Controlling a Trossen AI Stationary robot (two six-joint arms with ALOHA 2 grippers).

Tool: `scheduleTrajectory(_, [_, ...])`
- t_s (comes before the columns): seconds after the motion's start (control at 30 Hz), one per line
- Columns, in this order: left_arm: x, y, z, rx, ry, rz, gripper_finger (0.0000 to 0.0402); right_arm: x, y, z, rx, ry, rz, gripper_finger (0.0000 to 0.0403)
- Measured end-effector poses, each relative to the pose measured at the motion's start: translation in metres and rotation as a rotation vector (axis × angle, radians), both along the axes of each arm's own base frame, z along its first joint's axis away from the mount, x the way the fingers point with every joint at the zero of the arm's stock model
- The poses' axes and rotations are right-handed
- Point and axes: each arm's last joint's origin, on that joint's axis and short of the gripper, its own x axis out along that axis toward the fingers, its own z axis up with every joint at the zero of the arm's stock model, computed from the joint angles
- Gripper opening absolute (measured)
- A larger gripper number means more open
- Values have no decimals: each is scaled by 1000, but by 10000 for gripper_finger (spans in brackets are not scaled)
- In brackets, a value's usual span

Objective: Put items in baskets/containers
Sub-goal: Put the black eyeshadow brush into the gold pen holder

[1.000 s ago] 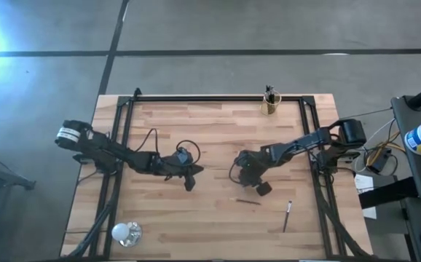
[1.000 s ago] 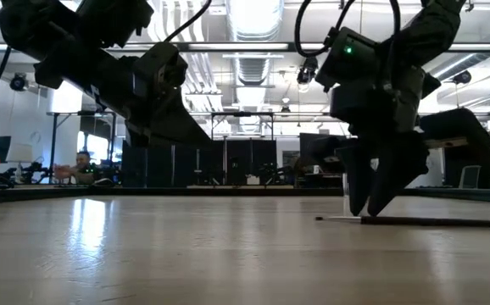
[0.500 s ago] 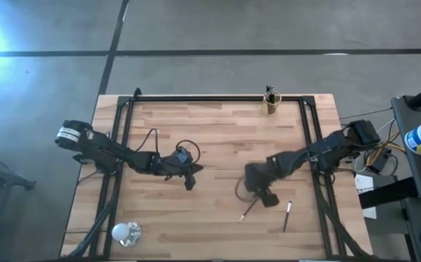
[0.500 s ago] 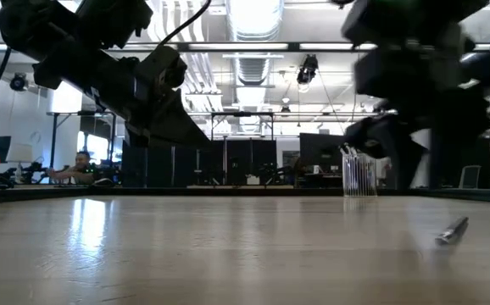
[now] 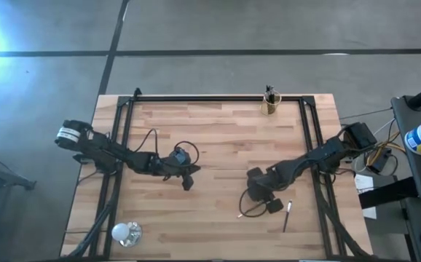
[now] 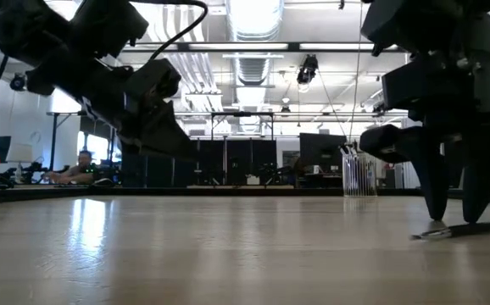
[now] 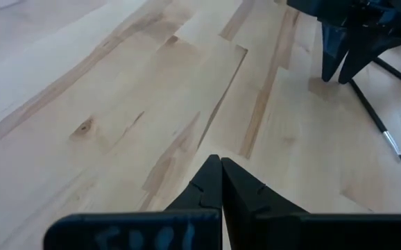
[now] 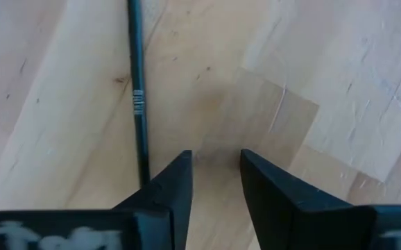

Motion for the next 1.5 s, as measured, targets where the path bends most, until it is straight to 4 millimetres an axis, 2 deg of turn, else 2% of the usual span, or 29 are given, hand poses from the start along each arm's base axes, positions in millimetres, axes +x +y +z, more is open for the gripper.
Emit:
scheduleTrajectory(0.17, [-1,0,-2,-7,4,4,0,1,-1,8,7,15,-73,109])
scheduleTrajectory(0.27, [-1,0,-1,-7,2,4,0,6,3,24,27,-7,-95,120])
scheduleTrajectory(0.33, [-1,0,-1,-7,1,4,0,6,7,28,24,13,-95,129])
scheduleTrajectory(0.63, [-1,0,-2,-2,5,1,0,-1,25,12,-2,83,-60,141])
scheduleTrajectory(0.83, [-2,0,-2,-2,7,1,0,0,29,2,-39,106,-67,112])
scheduleTrajectory(1.03, [-2,0,-3,-32,18,3,6,1,28,-2,-67,110,-73,59])
scheduleTrajectory(1.2, [-2,-1,-2,-75,-6,51,44,1,25,-2,-68,107,-75,15])
scheduleTrajectory(1.33, [0,-8,8,32,-112,104,79,2,18,5,-32,61,-98,11])
scheduleTrajectory(1.5, [1,-12,20,121,-268,56,101,7,2,15,69,-155,-190,10])
